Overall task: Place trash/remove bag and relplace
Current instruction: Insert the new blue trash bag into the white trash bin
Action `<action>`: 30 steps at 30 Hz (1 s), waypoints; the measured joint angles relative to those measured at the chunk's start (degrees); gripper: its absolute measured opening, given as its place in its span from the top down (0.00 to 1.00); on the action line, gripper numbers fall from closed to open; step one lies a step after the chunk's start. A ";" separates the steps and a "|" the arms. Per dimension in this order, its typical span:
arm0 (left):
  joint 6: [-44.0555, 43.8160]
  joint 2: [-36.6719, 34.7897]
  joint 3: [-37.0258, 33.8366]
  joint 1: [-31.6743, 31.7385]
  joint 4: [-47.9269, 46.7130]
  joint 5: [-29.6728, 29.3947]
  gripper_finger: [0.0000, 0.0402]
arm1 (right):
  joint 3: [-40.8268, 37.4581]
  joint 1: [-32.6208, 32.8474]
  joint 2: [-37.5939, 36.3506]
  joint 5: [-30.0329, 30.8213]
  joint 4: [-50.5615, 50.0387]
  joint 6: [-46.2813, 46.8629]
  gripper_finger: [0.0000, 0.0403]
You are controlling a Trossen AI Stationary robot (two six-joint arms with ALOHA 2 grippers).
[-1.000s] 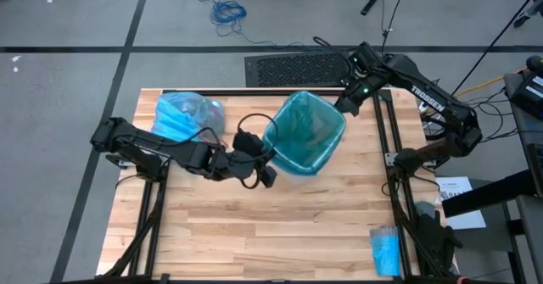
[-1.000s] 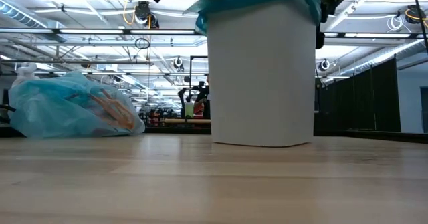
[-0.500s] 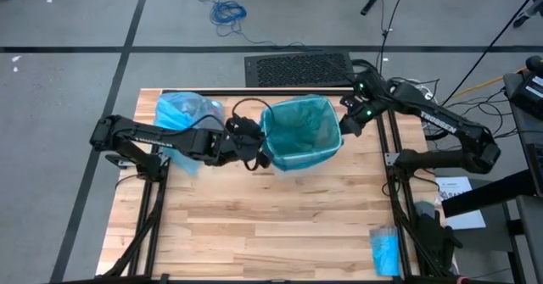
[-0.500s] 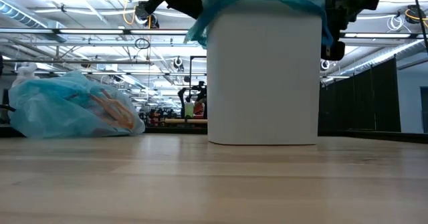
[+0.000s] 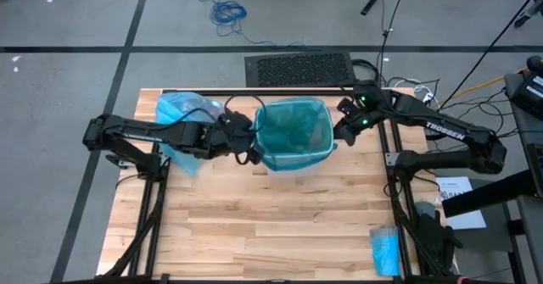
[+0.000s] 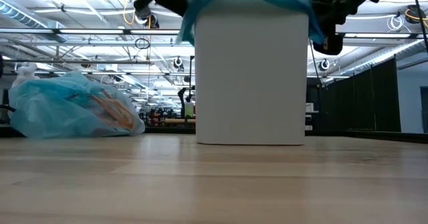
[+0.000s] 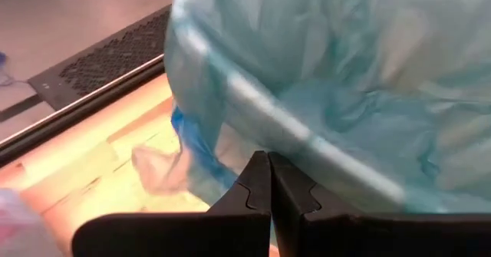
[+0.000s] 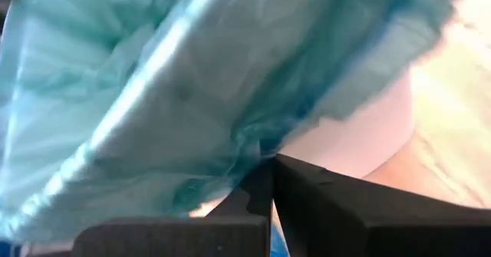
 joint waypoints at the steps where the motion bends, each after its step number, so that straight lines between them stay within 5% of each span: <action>1: -0.10 -0.67 0.00 -0.36 0.05 0.01 1.00 | 0.00 -0.37 -0.21 0.43 -0.09 0.01 1.00; 13: -0.17 -2.48 0.02 -3.61 -2.43 -0.90 1.00 | 0.07 -2.15 -1.81 6.84 0.53 3.99 1.00; 23: -0.24 -4.71 0.02 -5.99 -3.42 -1.06 1.00 | 0.07 -2.14 -11.69 10.46 0.65 8.56 0.96; 30: -0.22 -5.38 0.07 -7.29 -3.08 -1.08 1.00 | -0.25 4.58 -15.82 13.86 0.57 13.79 1.00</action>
